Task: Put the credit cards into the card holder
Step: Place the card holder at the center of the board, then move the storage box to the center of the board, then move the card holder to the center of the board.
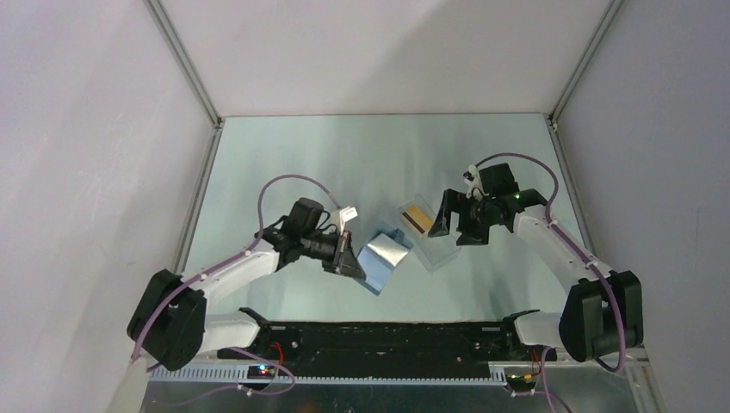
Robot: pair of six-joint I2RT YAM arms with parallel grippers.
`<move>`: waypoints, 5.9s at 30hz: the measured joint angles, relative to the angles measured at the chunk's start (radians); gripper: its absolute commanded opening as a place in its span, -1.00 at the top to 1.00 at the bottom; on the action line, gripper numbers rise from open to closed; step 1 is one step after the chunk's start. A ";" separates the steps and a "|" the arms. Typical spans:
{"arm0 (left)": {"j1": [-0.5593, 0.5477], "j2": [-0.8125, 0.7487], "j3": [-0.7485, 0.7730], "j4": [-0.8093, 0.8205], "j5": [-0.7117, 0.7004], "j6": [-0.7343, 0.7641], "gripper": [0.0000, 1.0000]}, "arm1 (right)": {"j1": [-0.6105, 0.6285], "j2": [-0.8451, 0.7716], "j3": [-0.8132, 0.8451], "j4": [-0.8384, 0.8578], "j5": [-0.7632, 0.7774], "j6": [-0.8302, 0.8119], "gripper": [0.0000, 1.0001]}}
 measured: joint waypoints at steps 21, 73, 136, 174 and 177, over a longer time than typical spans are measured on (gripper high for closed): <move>-0.240 0.455 0.404 -0.575 0.052 0.523 0.86 | -0.024 -0.008 -0.001 -0.048 0.076 -0.041 -0.91; -0.150 -0.365 -0.055 -0.025 -0.580 -0.218 -0.99 | 0.326 -0.085 -0.048 -0.127 0.258 0.082 -0.82; -0.119 -0.457 -0.270 0.086 -0.597 -0.435 -0.99 | 0.127 0.458 0.505 -0.138 0.436 -0.090 -0.45; -0.119 -0.541 -0.282 -0.025 -0.673 -0.467 -0.99 | 0.583 0.564 0.315 -0.155 0.208 -0.078 0.68; -0.119 -0.540 -0.282 -0.025 -0.673 -0.467 -0.99 | 0.573 0.563 0.314 -0.155 0.193 -0.078 0.89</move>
